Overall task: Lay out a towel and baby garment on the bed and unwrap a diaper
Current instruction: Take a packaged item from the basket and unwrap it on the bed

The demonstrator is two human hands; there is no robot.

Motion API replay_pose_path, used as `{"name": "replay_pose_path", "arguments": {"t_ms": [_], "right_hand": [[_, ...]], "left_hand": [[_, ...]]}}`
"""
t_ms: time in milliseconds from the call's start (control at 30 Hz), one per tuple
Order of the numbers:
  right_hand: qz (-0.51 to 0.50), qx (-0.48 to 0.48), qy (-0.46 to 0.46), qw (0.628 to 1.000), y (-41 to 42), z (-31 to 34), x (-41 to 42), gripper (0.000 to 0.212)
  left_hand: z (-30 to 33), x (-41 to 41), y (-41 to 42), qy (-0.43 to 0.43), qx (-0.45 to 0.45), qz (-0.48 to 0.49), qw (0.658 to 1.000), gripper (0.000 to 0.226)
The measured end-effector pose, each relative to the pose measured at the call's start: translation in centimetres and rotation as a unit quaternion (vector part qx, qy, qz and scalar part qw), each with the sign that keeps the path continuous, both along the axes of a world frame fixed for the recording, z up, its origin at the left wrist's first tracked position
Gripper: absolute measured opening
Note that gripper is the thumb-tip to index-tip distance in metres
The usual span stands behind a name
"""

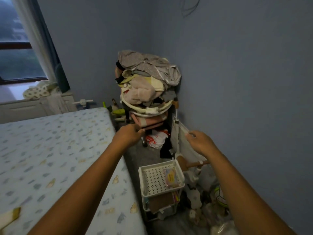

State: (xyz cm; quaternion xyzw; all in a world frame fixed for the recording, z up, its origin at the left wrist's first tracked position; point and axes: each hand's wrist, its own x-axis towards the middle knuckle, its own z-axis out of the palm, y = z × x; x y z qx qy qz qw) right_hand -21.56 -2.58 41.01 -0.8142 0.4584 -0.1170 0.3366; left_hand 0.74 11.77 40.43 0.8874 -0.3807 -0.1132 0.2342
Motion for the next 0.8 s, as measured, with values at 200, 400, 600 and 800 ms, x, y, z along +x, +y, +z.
{"name": "replay_pose_path", "arguments": {"t_ms": [200,400,600,800], "right_hand": [[0.015,0.079,0.046,0.996,-5.0,-10.7,3.9,0.043],[0.046,0.158,0.095,0.982,-9.4,-26.0,7.6,0.041],[0.028,0.169,0.14,0.975,-11.8,-39.0,9.5,0.04],[-0.006,0.219,0.156,0.963,-11.6,-45.5,10.5,0.073]], "left_hand": [[-10.8,0.8,-6.3,0.055,0.069,0.023,0.996,0.036],[-26.0,1.0,-12.3,0.134,0.114,0.045,0.983,0.042],[-38.6,0.2,-16.7,0.216,0.137,0.077,0.964,0.047],[-45.8,-2.5,-19.4,0.337,0.109,0.058,0.934,0.059]]}}
